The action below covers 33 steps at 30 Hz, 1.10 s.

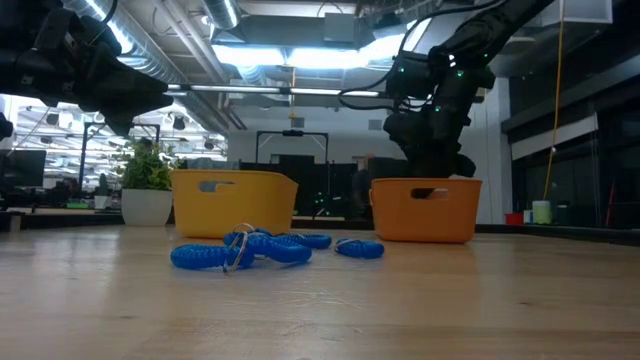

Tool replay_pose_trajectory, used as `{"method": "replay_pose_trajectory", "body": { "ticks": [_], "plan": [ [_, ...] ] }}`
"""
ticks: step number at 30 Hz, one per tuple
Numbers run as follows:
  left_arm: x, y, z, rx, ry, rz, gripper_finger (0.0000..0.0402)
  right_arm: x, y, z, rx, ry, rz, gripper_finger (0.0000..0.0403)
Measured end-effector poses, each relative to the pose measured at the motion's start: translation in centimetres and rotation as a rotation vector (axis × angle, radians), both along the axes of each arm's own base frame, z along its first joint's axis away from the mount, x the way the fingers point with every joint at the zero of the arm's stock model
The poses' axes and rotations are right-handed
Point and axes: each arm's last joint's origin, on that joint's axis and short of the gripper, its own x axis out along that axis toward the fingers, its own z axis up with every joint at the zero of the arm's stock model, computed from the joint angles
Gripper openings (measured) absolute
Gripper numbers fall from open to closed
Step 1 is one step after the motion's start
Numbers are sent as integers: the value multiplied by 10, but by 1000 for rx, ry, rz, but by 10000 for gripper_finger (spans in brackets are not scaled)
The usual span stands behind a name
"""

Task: Sort spring keychains
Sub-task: Adjust the yellow bin

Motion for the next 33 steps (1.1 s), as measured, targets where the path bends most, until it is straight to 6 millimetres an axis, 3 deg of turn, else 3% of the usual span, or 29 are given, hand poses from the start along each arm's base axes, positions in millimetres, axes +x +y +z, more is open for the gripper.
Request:
{"method": "replay_pose_trajectory", "body": {
  "ticks": [16,23,33],
  "plan": [
    [0,0,0,0,0,0,123,1,0,3,2,1,-2,238],
    [0,0,0,0,0,0,123,-3,1,10,-5,-5,3,248],
    [0,0,0,0,0,0,123,-24,27,61,-96,-137,81,244]
  ]
}}
